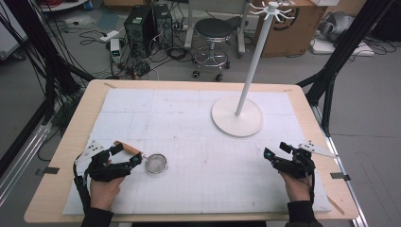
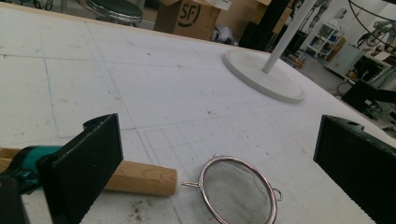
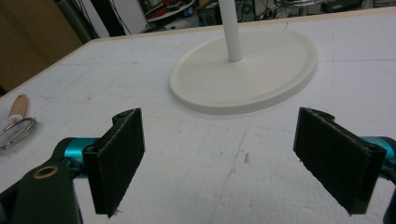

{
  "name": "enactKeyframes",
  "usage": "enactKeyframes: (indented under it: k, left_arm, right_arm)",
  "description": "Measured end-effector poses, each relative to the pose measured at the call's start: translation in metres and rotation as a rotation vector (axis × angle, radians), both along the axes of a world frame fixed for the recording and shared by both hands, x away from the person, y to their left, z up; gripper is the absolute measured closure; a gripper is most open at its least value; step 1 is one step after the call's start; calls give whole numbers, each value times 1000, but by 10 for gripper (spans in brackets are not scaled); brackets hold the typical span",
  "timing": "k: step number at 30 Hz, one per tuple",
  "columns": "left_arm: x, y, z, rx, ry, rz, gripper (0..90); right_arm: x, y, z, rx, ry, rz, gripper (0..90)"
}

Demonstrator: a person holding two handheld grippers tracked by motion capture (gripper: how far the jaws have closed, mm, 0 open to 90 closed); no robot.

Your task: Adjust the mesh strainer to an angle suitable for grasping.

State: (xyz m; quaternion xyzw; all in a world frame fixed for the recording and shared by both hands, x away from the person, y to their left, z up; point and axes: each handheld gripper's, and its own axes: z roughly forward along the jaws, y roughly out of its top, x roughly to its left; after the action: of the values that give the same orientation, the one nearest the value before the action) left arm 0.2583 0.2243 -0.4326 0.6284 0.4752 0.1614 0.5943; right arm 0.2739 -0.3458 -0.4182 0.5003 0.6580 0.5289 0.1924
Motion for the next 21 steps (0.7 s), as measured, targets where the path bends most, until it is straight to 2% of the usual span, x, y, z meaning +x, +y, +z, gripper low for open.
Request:
enactKeyframes:
  k: [2, 6, 7, 8, 9, 12, 13, 14, 15, 16, 21]
  left_arm:
    - [0, -1, 0, 4, 2, -3, 21]
    - [-1, 0, -1, 12, 4, 5, 138]
    - [-1, 0, -1, 9, 4, 4, 138]
    - [-1, 0, -1, -3, 4, -1, 192]
    - [-1, 1, -1, -5, 5, -1, 192]
    - [-1, 1, -2, 2, 17, 4, 318]
    - [-1, 1, -2, 8, 21, 5, 318]
    - [0, 1, -2, 13, 21, 8, 364]
    - [-1, 1, -3, 22, 21, 10, 364]
    - [-1, 1, -3, 35, 19, 11, 401]
    - [0, 1, -4, 28, 22, 18, 470]
  right_arm:
    - [0, 0, 0, -1, 4, 3, 159]
    - [1, 1, -2, 0, 12, 0, 160]
    - [1, 1, -2, 0, 12, 0, 160]
    - [1, 1, -2, 2, 13, -1, 160]
    - [1, 1, -2, 2, 13, -1, 160]
    - [2, 0, -3, 0, 13, -4, 160]
    - [2, -1, -3, -4, 10, -7, 160]
    - [2, -1, -4, -3, 18, -14, 160]
    - [2, -1, -4, -3, 18, -14, 160]
    - [3, -2, -5, -5, 18, -20, 160]
    - [4, -2, -5, -1, 18, -15, 160]
